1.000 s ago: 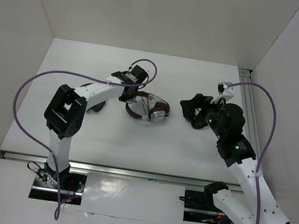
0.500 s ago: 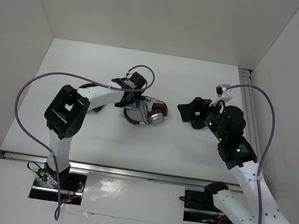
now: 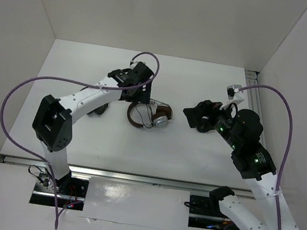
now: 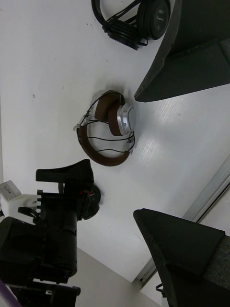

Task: Wrap the headphones

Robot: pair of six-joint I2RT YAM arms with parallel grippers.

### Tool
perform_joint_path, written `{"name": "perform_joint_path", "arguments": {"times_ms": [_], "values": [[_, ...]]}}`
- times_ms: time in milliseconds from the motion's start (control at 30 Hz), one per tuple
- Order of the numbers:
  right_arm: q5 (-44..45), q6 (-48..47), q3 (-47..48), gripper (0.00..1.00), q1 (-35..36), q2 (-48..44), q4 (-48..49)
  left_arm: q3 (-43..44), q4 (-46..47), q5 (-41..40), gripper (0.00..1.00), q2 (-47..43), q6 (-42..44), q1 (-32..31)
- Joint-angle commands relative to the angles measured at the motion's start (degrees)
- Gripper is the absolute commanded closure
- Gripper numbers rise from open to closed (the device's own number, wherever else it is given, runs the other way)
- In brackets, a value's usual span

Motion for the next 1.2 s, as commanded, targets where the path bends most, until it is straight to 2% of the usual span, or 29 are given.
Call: {"name": "perform_joint_path", "arguments": {"times_ms": [0, 167, 333, 367, 467, 500, 600, 733, 900, 1167], "values": [[0.61, 0.40, 3.01, 0.00, 0.37, -1.53, -3.49, 1.04, -4.60, -3.07, 0.00, -5.30, -1.33, -2.11], [0.61, 0.40, 7.83, 0.00, 0.37, -2.15, -8.40, 1.04, -8.37, -6.95, 0.00, -14.79, -1.33, -7.90], [2.80, -0.12, 15.82, 0.00, 0.37, -3.29, -17.27, -5.36, -10.22, -6.96, 0.00, -32.08, -1.34, -12.84], [2.80, -0.12, 19.06, 0.00, 0.37, -3.29, -20.94, -9.56, -10.23, -6.35, 0.00, -39.78, -1.33, -14.41], [-0.35, -0.65, 22.60, 0.00, 0.37, -4.69, -26.93, -15.82, -10.92, -7.56, 0.00, -51.59, -1.85, -14.95], [-0.97, -0.65, 24.09, 0.00, -0.42, -5.22, -28.18, -19.32, -11.62, -8.09, 0.00, -58.85, -2.47, -15.47], [-1.77, -1.35, 25.25, 0.00, -1.82, -8.38, -32.57, -23.21, -16.19, -8.89, 0.00, -70.47, -5.02, -15.48], [3.67, -1.97, 26.57, 0.00, -3.32, -13.04, -38.20, -26.55, -16.73, -6.61, 0.00, -81.13, -5.55, -15.48], [8.34, -1.97, 23.76, 0.00, -3.32, -17.36, -42.59, -28.58, -16.73, -4.58, 0.00, -87.13, -6.17, -15.48], [10.80, -1.44, 21.12, 0.00, -3.32, -18.59, -44.27, -29.20, -18.40, -4.58, 0.00, -87.75, -6.69, -15.48]]}}
